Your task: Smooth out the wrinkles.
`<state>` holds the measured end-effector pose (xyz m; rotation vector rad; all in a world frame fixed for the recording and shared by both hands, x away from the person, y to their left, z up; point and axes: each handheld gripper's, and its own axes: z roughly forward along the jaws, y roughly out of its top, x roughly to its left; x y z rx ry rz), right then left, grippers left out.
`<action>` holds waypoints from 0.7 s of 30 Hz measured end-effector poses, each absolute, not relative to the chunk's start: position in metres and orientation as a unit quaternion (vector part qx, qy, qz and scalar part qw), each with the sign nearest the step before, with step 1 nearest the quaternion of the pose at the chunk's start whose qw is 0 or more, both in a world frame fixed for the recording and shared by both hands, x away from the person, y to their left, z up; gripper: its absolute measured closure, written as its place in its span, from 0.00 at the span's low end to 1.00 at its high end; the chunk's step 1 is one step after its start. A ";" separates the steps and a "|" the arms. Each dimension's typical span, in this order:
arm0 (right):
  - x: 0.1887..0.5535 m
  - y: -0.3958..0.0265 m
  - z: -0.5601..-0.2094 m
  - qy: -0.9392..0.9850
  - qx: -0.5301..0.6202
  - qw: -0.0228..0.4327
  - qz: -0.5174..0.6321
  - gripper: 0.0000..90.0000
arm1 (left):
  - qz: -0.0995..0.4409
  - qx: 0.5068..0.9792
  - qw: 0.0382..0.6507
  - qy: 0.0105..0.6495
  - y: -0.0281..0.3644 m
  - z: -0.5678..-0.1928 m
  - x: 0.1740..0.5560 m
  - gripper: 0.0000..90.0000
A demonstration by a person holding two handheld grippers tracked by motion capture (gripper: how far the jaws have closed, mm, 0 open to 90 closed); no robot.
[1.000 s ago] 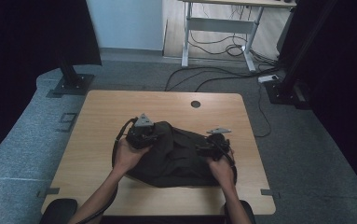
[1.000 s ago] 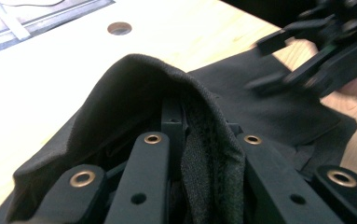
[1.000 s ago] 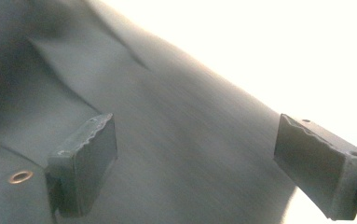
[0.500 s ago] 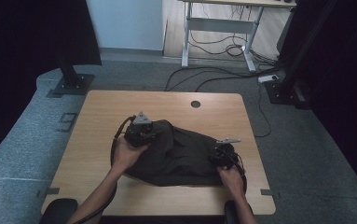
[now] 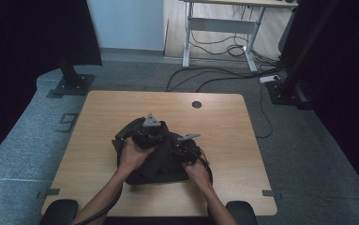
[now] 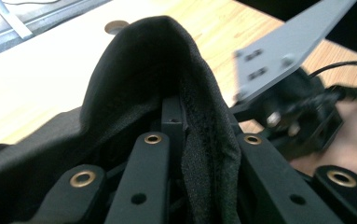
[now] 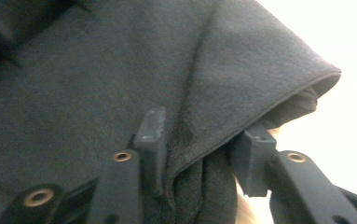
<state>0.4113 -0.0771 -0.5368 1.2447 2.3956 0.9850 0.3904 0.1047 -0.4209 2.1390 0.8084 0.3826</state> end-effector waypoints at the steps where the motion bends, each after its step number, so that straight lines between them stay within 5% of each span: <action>1: 0.412 -0.073 -0.537 0.829 0.424 0.130 0.342 0.56 | 0.154 0.850 0.392 0.318 0.104 -0.425 0.390 0.89; 5: 0.415 -0.071 -0.533 0.836 0.411 0.103 0.350 0.40 | 0.136 0.850 0.393 0.324 0.105 -0.439 0.390 0.89; 13: 0.405 -0.123 -0.509 0.808 0.433 0.118 0.381 0.35 | 0.129 0.868 0.360 0.316 0.083 -0.461 0.393 0.89; 21: 0.400 -0.151 -0.528 0.808 0.458 0.122 0.351 0.34 | 0.117 0.888 0.316 0.313 0.062 -0.488 0.400 0.87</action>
